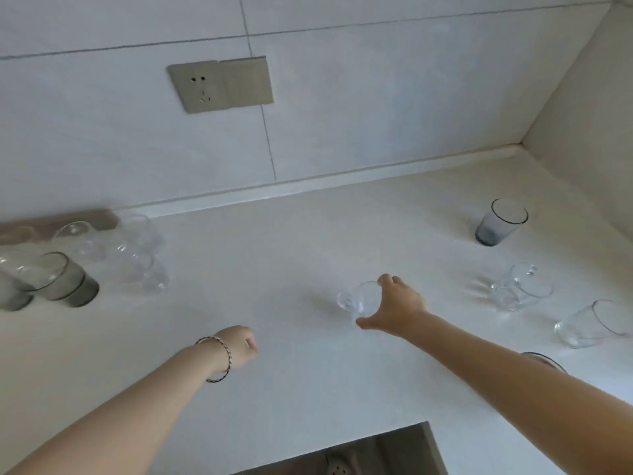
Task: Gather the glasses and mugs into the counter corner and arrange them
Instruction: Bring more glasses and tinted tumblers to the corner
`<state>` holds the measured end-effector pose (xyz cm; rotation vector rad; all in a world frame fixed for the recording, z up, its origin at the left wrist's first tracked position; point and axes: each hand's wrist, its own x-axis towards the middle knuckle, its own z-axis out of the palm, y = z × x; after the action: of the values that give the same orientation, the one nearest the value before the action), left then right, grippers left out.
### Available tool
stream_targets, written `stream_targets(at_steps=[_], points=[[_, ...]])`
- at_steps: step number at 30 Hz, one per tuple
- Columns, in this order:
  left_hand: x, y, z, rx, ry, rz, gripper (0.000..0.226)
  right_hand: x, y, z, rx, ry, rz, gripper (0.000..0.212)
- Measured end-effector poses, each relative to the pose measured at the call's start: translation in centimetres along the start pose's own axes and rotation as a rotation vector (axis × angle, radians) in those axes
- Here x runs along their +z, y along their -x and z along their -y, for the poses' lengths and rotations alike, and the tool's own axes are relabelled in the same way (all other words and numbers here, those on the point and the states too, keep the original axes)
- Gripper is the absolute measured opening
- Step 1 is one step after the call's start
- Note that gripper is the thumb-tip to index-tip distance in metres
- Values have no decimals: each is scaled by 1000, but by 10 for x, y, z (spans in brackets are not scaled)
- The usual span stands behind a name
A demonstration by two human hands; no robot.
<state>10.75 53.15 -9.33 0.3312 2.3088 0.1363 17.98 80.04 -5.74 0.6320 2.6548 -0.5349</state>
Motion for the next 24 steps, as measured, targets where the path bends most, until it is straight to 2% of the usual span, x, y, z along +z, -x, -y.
stream_targets(at_steps=[4,9,16,20,24], points=[[-1,32,82,-103,114,-59,7,30,12,103,-218,79,72,89],[-3,89,207,-246,225,-116,22,78,41,238,-387,120,127,86],[2,164,381,-369,292,-124,30,152,88,413,-463,199,180,85],[-3,189,458,-413,323,-149,24,185,103,494,-499,237,175,85],[-8,200,518,-458,366,-152,31,218,111,555,-511,237,168,84]])
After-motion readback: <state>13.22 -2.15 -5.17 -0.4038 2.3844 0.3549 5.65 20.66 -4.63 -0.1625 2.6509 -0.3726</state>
